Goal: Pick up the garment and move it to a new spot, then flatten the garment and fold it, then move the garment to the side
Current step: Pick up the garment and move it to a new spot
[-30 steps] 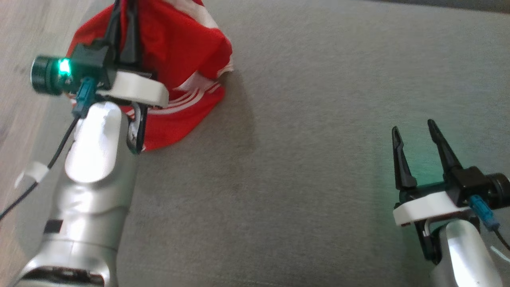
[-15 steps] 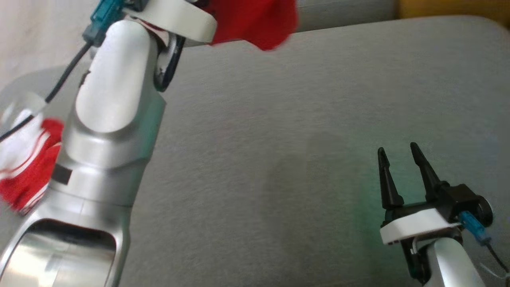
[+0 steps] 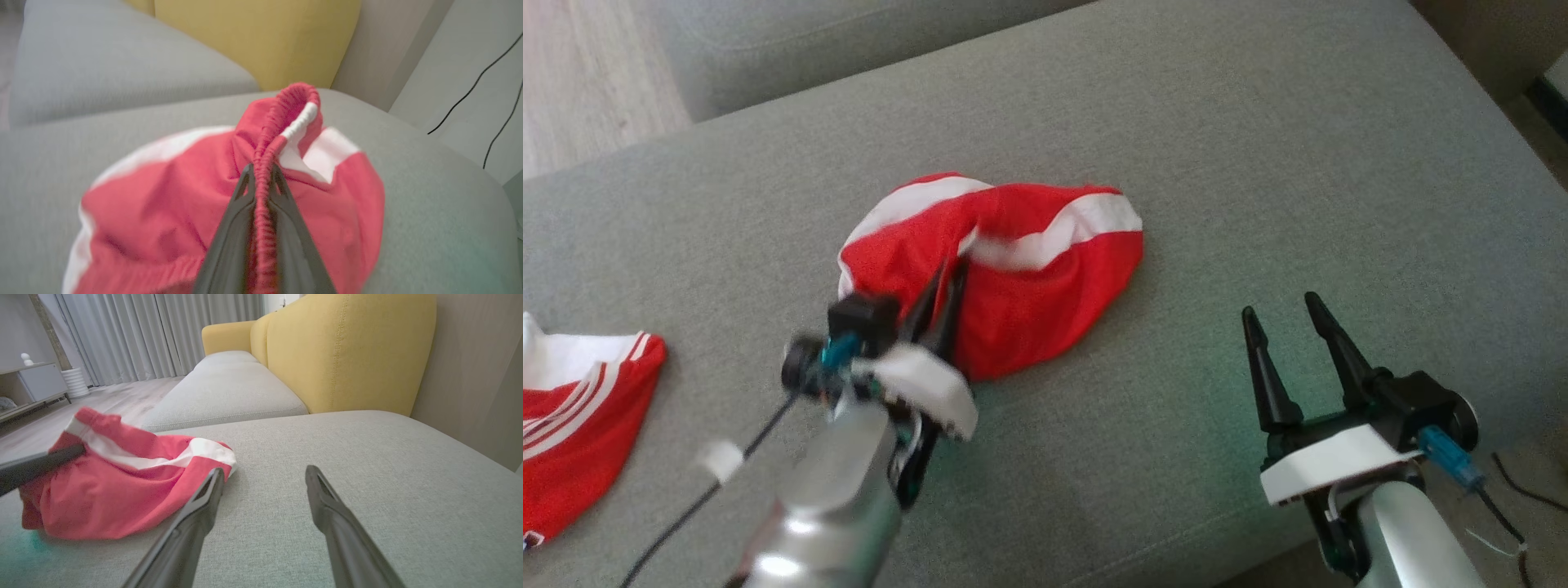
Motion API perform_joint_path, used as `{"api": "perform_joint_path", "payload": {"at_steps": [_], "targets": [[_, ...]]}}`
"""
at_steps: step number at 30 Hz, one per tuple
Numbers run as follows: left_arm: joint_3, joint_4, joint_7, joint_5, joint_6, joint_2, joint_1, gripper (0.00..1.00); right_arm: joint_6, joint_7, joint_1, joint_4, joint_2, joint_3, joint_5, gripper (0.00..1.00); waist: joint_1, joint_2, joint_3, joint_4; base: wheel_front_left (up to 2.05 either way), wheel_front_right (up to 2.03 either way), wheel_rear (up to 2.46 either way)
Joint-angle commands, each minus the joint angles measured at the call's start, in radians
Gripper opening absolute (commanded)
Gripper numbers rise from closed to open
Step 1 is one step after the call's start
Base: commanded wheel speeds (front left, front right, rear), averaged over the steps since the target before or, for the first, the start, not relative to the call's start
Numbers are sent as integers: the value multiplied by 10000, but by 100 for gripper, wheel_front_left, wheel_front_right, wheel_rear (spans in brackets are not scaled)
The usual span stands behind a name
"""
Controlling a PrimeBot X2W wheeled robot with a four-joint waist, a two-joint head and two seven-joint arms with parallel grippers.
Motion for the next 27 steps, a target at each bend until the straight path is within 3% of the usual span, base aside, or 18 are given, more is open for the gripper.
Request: {"api": "perform_joint_path", "payload": {"at_steps": [1,2,3,8,15,20,27], "targets": [[130,-241,-163,-310,-50,244,-334,15,-7,-111,-356,-265,-25,247,49,100,-1,0,79,9,0,0,0],[31,-194,-182,-607,-53,244,-100,62,-7,-111,-328,-245,-25,195,31,100,-1,0,46,104,0,0,0],[-23,-205,-197,-840,12,243,96,100,-7,-111,-282,-221,-25,132,-7,100,-1,0,0,226,0,0,0],[308,-1765,-210,-721,897,242,1186,100,-7,-111,93,-165,-24,-449,-301,100,-1,0,-402,1164,0,0,0],[1569,-4205,-212,673,1776,242,3692,100,-7,-111,841,-455,-24,-867,132,100,-1,0,-1289,2508,0,0,0],[2651,-5954,-213,1476,2485,241,5211,100,-7,-111,1182,-763,-24,-722,350,100,-1,0,-1588,3102,0,0,0],[3058,-7758,-213,2055,2786,241,7007,100,-7,-111,1643,-1126,-24,-573,311,100,-1,0,-1829,3523,0,0,0]]}}
